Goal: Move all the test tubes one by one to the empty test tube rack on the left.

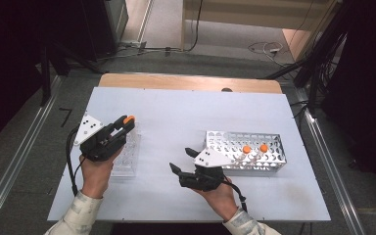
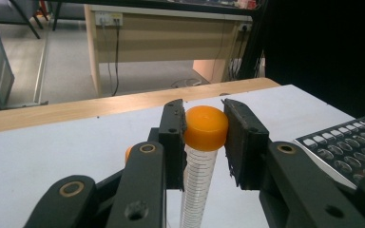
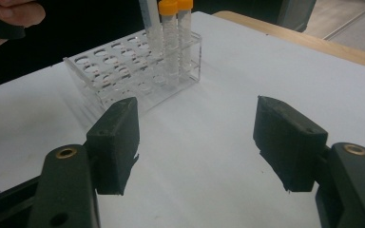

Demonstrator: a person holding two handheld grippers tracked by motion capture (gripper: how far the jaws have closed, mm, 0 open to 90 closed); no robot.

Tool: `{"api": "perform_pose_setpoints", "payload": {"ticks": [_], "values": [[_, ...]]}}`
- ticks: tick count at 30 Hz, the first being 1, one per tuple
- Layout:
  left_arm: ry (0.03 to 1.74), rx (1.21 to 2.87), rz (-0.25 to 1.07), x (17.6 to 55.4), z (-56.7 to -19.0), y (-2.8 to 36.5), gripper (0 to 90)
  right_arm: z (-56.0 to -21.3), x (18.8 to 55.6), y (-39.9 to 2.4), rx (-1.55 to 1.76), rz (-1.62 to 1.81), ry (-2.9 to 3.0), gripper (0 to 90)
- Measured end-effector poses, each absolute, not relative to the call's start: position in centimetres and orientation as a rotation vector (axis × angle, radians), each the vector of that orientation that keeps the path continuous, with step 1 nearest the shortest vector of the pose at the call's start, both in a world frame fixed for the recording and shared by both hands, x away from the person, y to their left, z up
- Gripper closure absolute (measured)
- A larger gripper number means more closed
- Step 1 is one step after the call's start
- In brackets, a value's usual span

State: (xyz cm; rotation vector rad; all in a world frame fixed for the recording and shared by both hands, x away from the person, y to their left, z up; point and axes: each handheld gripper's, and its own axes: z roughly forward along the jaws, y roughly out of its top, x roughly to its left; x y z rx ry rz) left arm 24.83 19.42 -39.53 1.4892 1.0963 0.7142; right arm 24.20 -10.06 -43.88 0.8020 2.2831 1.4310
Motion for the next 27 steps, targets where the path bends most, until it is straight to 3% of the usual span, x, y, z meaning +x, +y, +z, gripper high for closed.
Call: {"api": "perform_pose_setpoints", "payload": {"ticks": [27], "values": [[1.187, 1.521, 0.754, 26.3, -41.6, 20.2, 69.5, -43.9, 24.1, -10.1, 0.8, 1.428, 2.285, 31.2]]}}
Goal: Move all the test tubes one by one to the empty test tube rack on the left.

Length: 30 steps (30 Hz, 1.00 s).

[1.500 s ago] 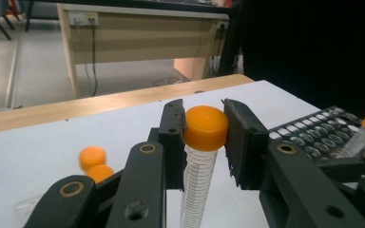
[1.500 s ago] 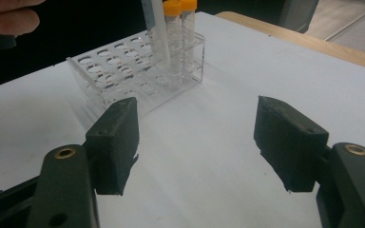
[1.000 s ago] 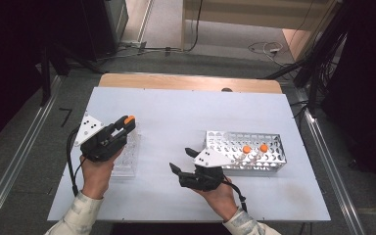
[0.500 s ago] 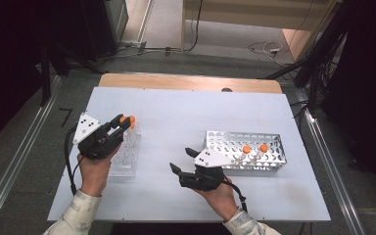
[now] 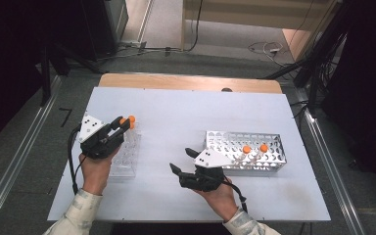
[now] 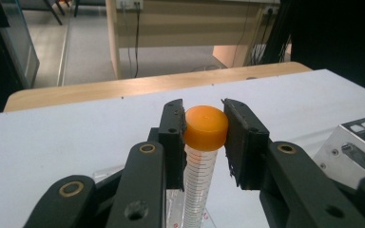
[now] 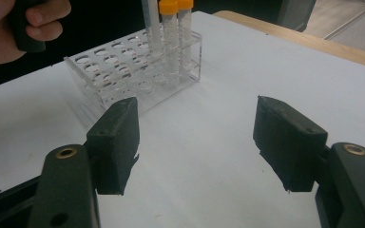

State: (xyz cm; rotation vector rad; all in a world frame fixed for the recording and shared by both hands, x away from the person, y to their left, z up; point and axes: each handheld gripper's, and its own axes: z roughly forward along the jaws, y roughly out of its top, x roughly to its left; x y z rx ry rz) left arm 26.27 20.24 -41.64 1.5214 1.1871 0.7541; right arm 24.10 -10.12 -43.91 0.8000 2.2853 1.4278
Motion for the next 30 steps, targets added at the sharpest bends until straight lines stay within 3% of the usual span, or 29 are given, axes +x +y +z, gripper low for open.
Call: {"api": "perform_pose_setpoints", "payload": {"ticks": [16, 26, 30], "values": [[1.217, 1.564, 0.749, 26.4, -43.0, 19.7, 68.4, -44.0, 24.1, -10.2, 0.797, 1.424, 2.287, 31.3], [1.217, 1.55, 0.735, 26.2, -42.9, 19.9, 59.0, -44.0, 24.0, -10.4, 0.8, 1.424, 2.285, 31.5], [1.209, 1.529, 0.725, 25.9, -42.6, 19.8, 48.9, -43.7, 23.9, -10.8, 0.804, 1.433, 2.275, 31.7]]}}
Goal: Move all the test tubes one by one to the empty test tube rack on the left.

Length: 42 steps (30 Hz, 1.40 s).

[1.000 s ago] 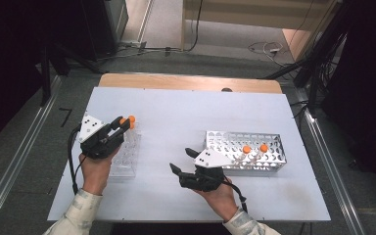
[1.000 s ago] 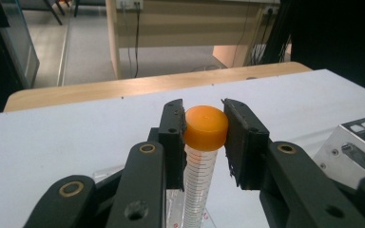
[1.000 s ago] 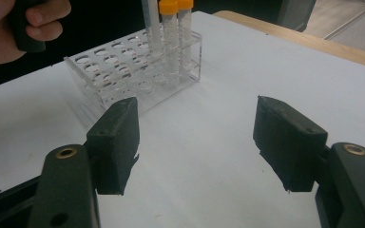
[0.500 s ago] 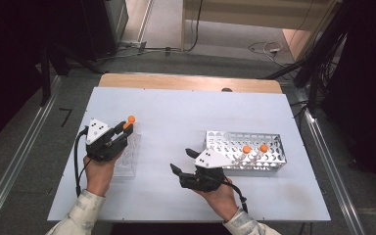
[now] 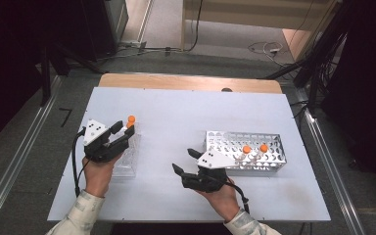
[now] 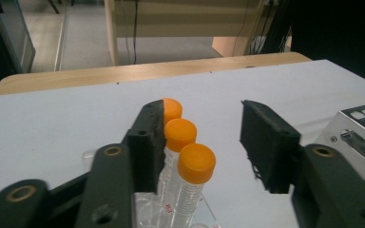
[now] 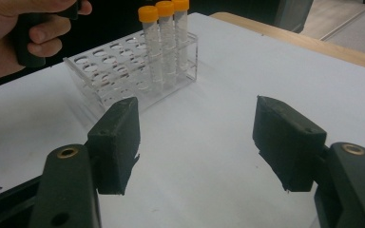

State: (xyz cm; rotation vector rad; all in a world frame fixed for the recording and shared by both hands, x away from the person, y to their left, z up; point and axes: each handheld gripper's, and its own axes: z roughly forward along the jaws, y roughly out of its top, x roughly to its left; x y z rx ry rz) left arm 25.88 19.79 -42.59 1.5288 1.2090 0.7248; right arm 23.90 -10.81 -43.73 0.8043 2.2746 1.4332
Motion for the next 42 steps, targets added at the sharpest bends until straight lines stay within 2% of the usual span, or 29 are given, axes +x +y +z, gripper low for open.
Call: {"api": "perform_pose_setpoints", "payload": {"ticks": [3, 7, 19, 29, 42], "values": [[1.199, 1.519, 0.721, 25.6, -42.4, 19.5, 40.2, -43.6, 23.8, -11.4, 0.811, 1.428, 2.268, 31.8], [1.169, 1.525, 0.726, 25.1, -42.0, 18.9, 33.8, -43.2, 23.7, -12.6, 0.828, 1.431, 2.236, 32.3], [1.145, 1.543, 0.734, 24.8, -41.8, 18.4, 33.2, -41.8, 23.0, -17.3, 0.887, 1.413, 2.089, 33.5], [1.138, 1.553, 0.73, 24.8, -41.9, 18.1, 32.1, -42.0, 22.5, -22.0, 0.963, 1.34, 1.972, 34.1], [1.137, 1.56, 0.728, 24.7, -42.0, 18.0, 32.0, -43.0, 23.6, -24.5, 1.063, 1.278, 1.897, 36.3]]}}
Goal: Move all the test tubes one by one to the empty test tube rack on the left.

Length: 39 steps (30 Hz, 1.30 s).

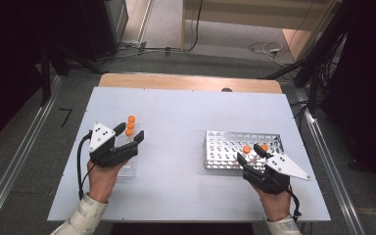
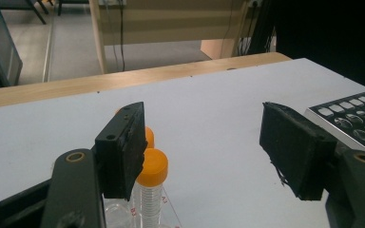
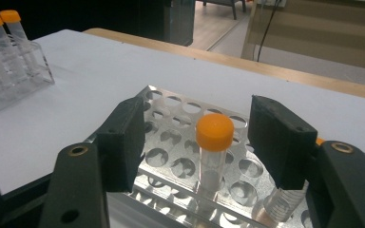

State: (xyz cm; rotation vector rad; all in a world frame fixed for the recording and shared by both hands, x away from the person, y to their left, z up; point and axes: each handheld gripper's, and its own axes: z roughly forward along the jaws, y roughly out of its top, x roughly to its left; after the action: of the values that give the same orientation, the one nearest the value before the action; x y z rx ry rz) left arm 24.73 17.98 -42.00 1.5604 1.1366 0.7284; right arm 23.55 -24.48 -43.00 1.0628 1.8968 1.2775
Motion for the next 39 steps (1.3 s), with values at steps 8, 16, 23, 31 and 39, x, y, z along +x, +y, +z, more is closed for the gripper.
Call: {"api": "perform_pose_setpoints", "payload": {"ticks": [8, 16, 23, 31, 39], "values": [[1.135, 1.563, 0.729, 24.7, -42.0, 17.8, 32.0, -44.9, 24.4, -24.7, 1.109, 1.259, 1.864, 43.0], [1.135, 1.563, 0.73, 24.7, -42.0, 17.7, 32.0, -46.1, 24.8, -24.2, 1.112, 1.229, 1.889, 51.1], [1.134, 1.554, 0.736, 24.6, -42.0, 17.8, 32.1, -46.8, 25.3, -24.5, 1.14, 1.221, 1.877, 56.2], [1.134, 1.557, 0.736, 24.6, -42.0, 17.7, 32.0, -47.2, 25.4, -24.3, 1.128, 1.199, 1.885, 66.4], [1.139, 1.562, 0.729, 24.7, -42.1, 17.6, 28.1, -47.3, 25.5, -24.4, 1.131, 1.189, 1.889, 71.5]]}}
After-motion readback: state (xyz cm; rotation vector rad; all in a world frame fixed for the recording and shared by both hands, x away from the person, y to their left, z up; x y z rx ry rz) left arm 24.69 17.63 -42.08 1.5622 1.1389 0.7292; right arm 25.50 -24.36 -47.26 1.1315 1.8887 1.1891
